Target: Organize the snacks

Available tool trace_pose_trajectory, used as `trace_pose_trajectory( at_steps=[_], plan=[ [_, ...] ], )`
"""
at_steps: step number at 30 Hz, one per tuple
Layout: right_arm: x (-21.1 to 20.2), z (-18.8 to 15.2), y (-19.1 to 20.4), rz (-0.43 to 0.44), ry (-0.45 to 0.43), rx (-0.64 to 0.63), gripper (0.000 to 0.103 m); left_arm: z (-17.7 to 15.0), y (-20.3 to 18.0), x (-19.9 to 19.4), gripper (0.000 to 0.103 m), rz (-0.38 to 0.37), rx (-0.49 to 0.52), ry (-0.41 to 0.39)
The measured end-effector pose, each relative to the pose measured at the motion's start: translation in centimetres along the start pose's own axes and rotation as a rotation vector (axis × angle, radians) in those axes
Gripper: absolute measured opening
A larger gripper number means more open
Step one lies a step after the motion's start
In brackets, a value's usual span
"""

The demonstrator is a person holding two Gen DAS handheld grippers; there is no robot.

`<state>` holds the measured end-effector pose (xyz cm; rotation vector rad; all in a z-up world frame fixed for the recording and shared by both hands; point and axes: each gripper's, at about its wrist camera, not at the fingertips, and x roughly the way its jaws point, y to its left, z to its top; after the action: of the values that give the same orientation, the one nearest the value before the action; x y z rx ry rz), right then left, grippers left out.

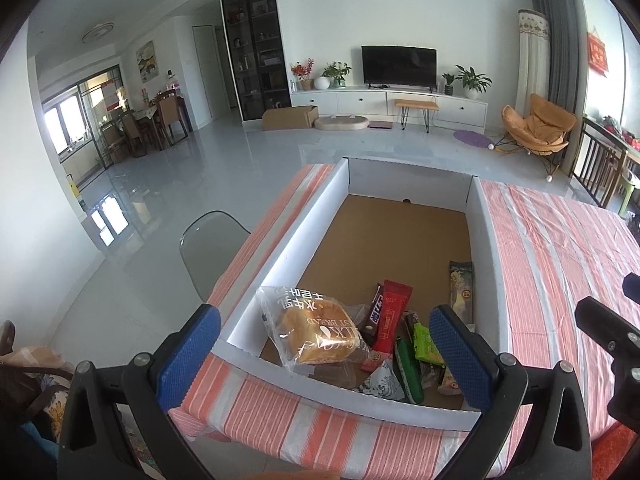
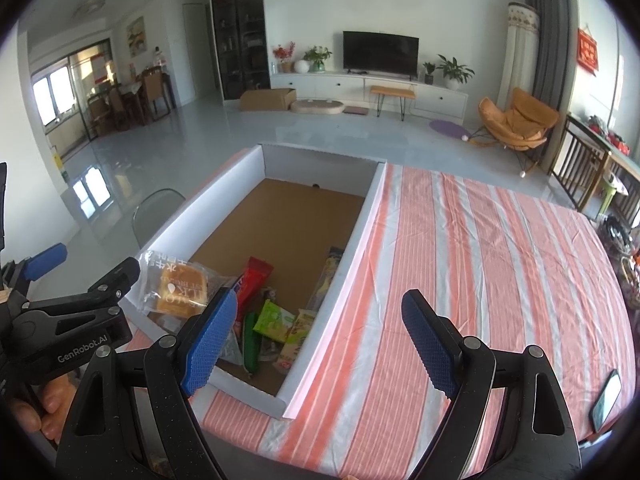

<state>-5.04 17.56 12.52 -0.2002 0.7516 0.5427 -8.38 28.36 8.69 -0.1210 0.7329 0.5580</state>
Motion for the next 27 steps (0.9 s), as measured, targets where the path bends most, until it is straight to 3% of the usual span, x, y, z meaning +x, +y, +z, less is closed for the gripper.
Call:
trace_pose_trajectory(
  at_steps=[27],
  plan=[
    [-0.16,-0.10,0.39,0.029,0.028,0.000,0.087,0.27,-0.49,0.12,0.103,-0.012,0.020,0.006]
  ],
)
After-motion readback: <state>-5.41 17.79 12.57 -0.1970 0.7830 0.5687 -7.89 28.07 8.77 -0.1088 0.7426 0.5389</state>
